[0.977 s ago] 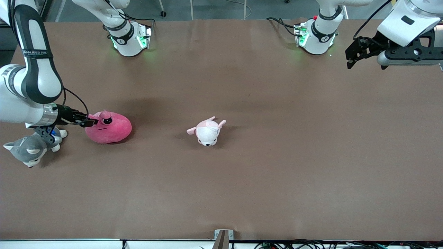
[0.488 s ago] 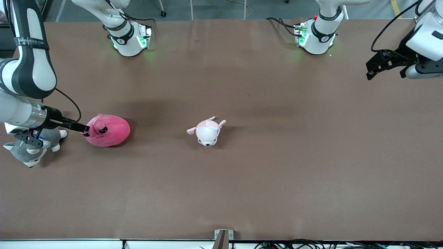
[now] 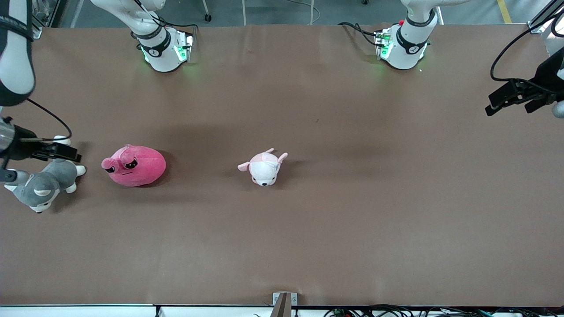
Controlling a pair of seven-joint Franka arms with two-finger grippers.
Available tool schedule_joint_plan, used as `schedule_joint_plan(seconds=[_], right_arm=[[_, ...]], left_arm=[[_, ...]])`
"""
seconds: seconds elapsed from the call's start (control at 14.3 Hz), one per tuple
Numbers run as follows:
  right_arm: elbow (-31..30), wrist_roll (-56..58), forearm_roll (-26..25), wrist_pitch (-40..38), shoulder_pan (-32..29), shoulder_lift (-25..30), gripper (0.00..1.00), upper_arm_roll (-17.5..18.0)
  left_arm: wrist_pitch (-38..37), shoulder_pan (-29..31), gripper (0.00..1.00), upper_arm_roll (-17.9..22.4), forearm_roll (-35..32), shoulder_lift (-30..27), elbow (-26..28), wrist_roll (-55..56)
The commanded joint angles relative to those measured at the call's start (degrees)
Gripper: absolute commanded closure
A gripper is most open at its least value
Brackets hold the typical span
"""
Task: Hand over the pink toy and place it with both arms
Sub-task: 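Open the right gripper and lift it away from the pink plush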
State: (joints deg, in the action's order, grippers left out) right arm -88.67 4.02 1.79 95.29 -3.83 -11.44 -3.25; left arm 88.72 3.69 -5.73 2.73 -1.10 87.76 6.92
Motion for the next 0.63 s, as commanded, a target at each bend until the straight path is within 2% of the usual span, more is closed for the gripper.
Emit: schedule_joint_plan(seconds=[0.0, 0.21, 0.56], right_arm=[[5.9, 0.4, -1.6, -6.9, 0.1, 0.1, 0.00, 0.4], [8.3, -0.5, -1.5, -12.9, 0.1, 0.5, 0.00, 0.5], [11.9, -0.2, -0.8, -13.3, 0.1, 0.5, 0.00, 0.6]], left_arm=[[-0.4, -0.3, 0.00, -0.6, 0.0, 0.9, -2.3, -0.1], [-0.4, -0.3, 0.00, -1.0, -0.2, 0.9, -2.4, -0.1], [-0.6, -0.2, 0.00, -1.0, -0.2, 0.6, -2.5, -0.2]])
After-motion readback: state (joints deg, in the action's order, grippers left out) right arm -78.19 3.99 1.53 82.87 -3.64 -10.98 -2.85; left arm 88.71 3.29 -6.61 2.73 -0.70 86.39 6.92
